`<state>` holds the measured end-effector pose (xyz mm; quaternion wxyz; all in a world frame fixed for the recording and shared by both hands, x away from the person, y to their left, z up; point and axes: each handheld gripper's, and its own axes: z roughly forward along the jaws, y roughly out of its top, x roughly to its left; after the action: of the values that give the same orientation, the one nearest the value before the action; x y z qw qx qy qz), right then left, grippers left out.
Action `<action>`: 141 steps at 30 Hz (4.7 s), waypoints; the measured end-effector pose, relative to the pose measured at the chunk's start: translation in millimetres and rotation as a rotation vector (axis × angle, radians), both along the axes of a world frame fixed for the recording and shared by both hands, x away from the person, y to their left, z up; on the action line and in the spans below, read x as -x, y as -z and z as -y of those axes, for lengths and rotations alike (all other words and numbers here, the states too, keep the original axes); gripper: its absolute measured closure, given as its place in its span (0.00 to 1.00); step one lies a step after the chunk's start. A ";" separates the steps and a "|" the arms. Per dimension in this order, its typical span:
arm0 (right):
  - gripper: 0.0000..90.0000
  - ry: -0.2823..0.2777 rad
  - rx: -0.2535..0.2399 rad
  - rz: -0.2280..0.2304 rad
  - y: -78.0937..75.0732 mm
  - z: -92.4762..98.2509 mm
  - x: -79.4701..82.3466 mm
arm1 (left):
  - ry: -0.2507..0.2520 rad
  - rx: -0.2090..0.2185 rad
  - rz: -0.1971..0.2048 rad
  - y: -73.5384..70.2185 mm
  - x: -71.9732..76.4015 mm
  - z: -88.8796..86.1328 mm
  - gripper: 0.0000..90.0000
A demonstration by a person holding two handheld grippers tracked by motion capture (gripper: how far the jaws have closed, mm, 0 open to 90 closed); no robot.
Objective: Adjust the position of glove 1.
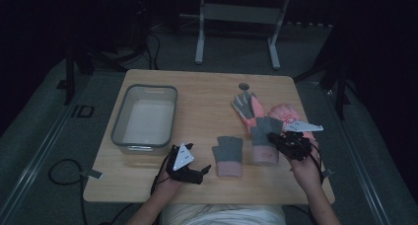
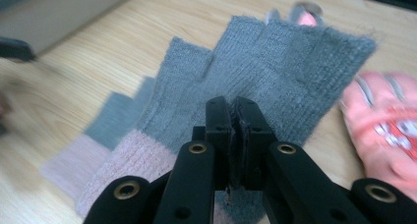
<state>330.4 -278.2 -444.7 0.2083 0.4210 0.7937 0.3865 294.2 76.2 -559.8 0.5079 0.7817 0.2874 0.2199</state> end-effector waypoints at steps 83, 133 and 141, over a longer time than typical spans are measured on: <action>0.53 -0.170 0.035 -0.216 90.9 -73.0 -88.0 | 0.459 -0.284 -0.043 -13.4 -7.7 78.2 0.28; 0.87 -0.311 -0.042 -0.099 4.0 -124.6 -85.8 | 0.351 -0.520 0.069 -96.5 -29.1 36.3 0.80; 0.87 -0.353 -0.041 -0.058 -22.8 -156.7 -95.2 | 0.292 -0.557 0.084 -116.3 -34.0 9.0 0.81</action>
<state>425.7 -121.5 -421.9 0.1056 0.2904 0.8528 0.4210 328.2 67.3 -443.5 0.3118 0.9141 0.0796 0.2468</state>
